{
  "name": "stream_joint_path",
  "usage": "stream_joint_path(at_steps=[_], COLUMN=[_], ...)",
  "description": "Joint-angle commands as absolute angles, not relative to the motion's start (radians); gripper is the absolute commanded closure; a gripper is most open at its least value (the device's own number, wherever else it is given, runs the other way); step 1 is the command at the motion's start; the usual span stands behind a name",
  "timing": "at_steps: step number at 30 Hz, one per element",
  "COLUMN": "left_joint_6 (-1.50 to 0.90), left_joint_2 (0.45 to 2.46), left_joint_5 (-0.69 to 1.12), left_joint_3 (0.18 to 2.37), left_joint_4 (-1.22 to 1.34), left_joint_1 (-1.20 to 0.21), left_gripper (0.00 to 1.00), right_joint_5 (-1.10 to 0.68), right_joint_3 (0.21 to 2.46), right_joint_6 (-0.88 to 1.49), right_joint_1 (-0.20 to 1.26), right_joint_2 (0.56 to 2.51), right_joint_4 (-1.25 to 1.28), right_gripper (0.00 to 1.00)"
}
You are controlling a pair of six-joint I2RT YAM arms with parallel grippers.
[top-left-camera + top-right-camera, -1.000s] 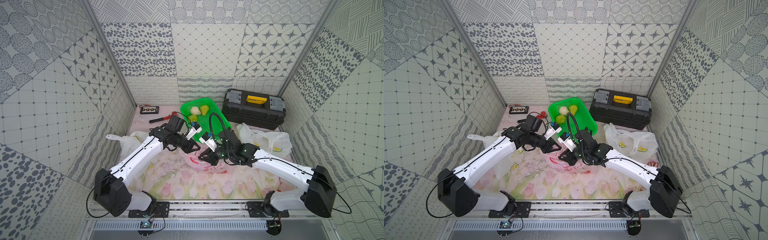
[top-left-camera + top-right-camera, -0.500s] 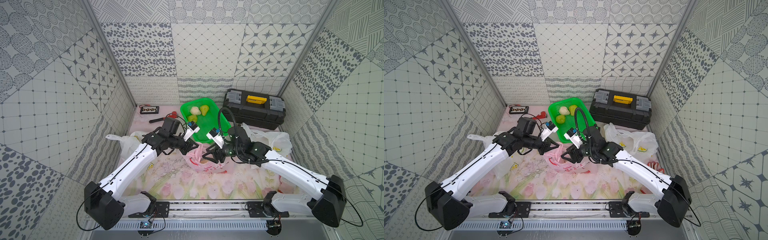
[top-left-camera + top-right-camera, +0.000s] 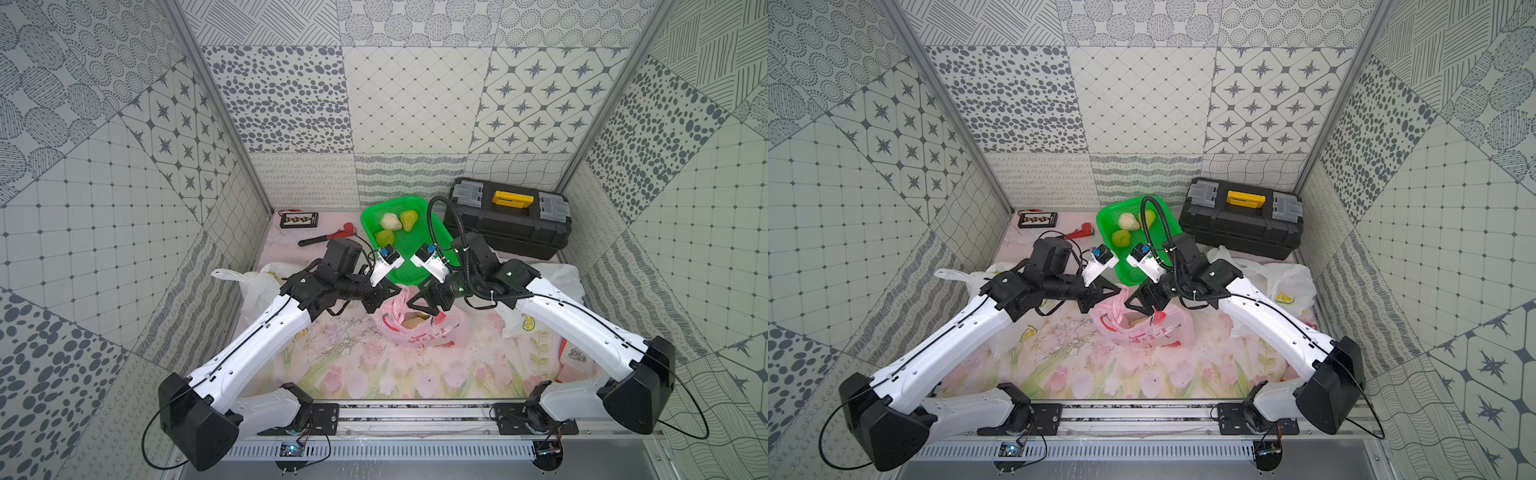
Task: Place the pears into plastic bags & tie knots
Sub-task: Tie the plastic bag at the center of the board.
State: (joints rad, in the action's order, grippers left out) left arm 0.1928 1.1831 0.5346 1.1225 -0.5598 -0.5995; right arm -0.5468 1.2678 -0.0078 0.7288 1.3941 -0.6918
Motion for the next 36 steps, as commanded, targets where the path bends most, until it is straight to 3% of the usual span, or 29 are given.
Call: stream_joint_path(at_steps=[1,8,12,17,21,25,29,36], left_joint_6=[0.238,0.23,0.215,0.189,0.131,0.048,-0.008,0.01], left_joint_2=[1.171,1.157,1.154,1.152,1.117,1.069,1.016,1.014], left_joint_5=[0.494,0.503,0.505,0.489,0.454,0.439,0.477,0.501], left_joint_3=[1.134,1.133,1.142,1.159,1.186,1.232,1.243,1.192], left_joint_4=[-0.532,-0.519,-0.531,-0.566,-0.616,-0.743,-0.865,-0.962], left_joint_1=[-0.615,-0.623,-0.625,-0.625,-0.609,-0.548,-0.482,-0.479], left_gripper=[1.0,1.0,1.0,0.86,0.61,0.45,0.38,0.42], right_joint_5=[-0.598,-0.669,-0.662,-0.677,-0.687,-0.698,-0.699,-0.704], right_joint_3=[1.292,1.267,1.26,1.243,1.243,1.24,1.234,1.241], right_joint_6=[0.004,0.067,0.099,0.135,0.125,0.111,0.102,0.095], right_joint_1=[0.745,0.756,0.758,0.757,0.756,0.757,0.755,0.751], right_joint_2=[1.411,1.475,1.502,1.505,1.5,1.494,1.489,1.483], right_joint_4=[-0.661,-0.592,-0.552,-0.486,-0.492,-0.503,-0.508,-0.513], right_gripper=[0.22,0.35,0.54,0.78,0.81,0.81,0.81,0.81])
